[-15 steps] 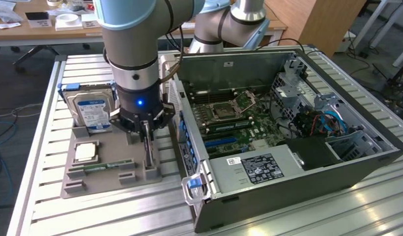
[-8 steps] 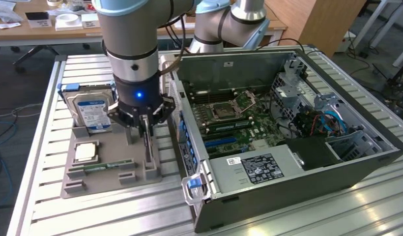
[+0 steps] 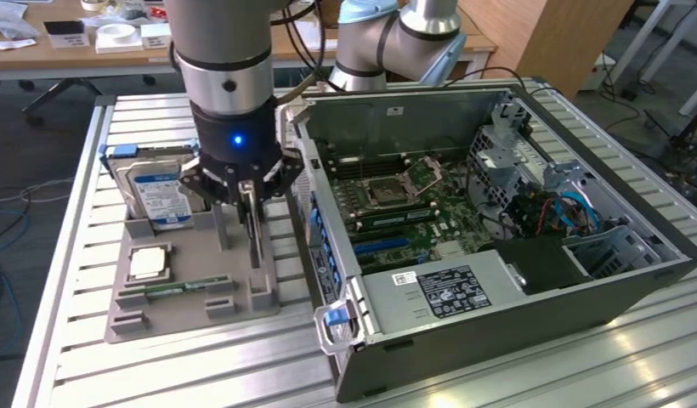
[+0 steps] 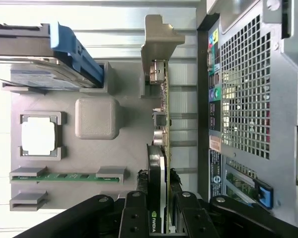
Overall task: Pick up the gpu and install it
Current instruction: 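Pick up the gpu and move the gpu toward the slot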
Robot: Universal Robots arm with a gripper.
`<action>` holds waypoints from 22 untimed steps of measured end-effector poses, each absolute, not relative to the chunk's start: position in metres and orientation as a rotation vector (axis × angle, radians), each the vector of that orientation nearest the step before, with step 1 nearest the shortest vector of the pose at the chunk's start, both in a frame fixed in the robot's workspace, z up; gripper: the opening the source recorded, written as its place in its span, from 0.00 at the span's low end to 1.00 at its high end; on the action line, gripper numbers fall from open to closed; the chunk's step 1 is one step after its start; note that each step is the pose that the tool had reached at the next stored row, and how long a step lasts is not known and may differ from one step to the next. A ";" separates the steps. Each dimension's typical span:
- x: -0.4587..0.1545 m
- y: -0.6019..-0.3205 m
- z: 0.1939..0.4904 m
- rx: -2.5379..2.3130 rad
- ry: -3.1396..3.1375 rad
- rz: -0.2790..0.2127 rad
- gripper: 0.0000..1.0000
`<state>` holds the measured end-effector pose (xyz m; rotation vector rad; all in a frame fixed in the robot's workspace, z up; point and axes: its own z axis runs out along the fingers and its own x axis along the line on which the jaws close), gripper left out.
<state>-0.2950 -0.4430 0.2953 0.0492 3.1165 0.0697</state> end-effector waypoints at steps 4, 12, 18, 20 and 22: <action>-0.295 -0.443 0.312 0.048 3.116 0.070 0.27; -0.295 -0.443 0.347 0.047 3.116 0.070 0.27; -0.295 -0.443 0.370 0.047 3.117 0.070 0.27; -0.295 -0.443 0.376 0.047 3.116 0.070 0.27; -0.295 -0.443 0.383 0.047 3.116 0.070 0.27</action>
